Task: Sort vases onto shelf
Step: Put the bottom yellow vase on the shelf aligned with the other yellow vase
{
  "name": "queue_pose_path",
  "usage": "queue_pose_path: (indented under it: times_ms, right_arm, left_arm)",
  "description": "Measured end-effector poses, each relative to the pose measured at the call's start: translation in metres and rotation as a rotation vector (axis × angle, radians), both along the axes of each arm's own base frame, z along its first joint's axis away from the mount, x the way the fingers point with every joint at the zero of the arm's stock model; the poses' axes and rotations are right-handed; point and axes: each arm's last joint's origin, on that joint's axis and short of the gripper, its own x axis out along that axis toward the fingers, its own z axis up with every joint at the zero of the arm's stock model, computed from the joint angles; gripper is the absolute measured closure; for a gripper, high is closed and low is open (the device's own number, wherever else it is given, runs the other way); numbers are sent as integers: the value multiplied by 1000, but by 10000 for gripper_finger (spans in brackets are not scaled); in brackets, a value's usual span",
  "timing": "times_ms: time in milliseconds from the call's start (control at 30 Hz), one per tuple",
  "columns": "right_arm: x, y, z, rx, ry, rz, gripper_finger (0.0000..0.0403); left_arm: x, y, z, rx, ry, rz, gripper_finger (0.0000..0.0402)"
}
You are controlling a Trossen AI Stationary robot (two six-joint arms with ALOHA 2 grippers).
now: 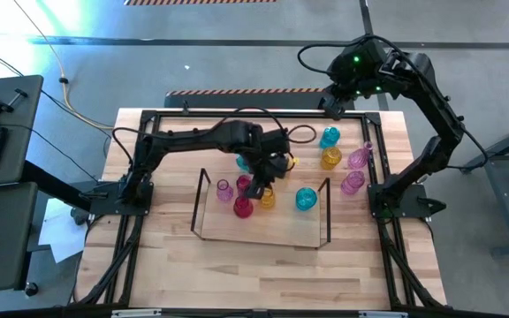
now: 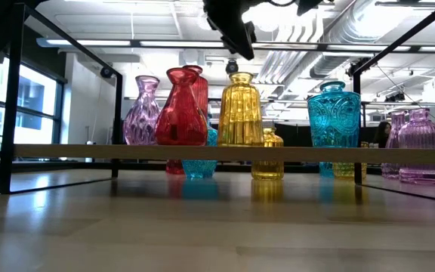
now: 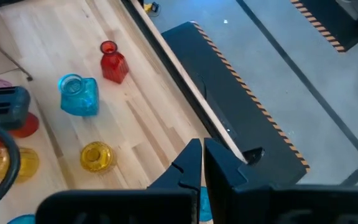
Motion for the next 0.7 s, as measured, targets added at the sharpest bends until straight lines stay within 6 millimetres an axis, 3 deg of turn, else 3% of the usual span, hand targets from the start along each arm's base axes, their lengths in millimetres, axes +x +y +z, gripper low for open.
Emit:
queue_pose_path:
  times_ms: [167, 333, 500, 700]
  right_arm:
    - [2, 3, -3, 74, -20, 95, 403]
    - [6, 4, -22, 193, 55, 208, 403]
    - [17, -2, -50, 266, 125, 188, 403]
    - [40, -8, -87, 304, 132, 202, 403]
  left_arm:
    - [-8, 9, 17, 32, 16, 75, 302]
    - [-33, 21, 63, 100, -11, 238, 302]
    - [-79, 32, 116, 166, -187, 382, 302]
    - [-140, 45, 164, 249, -331, 608, 302]
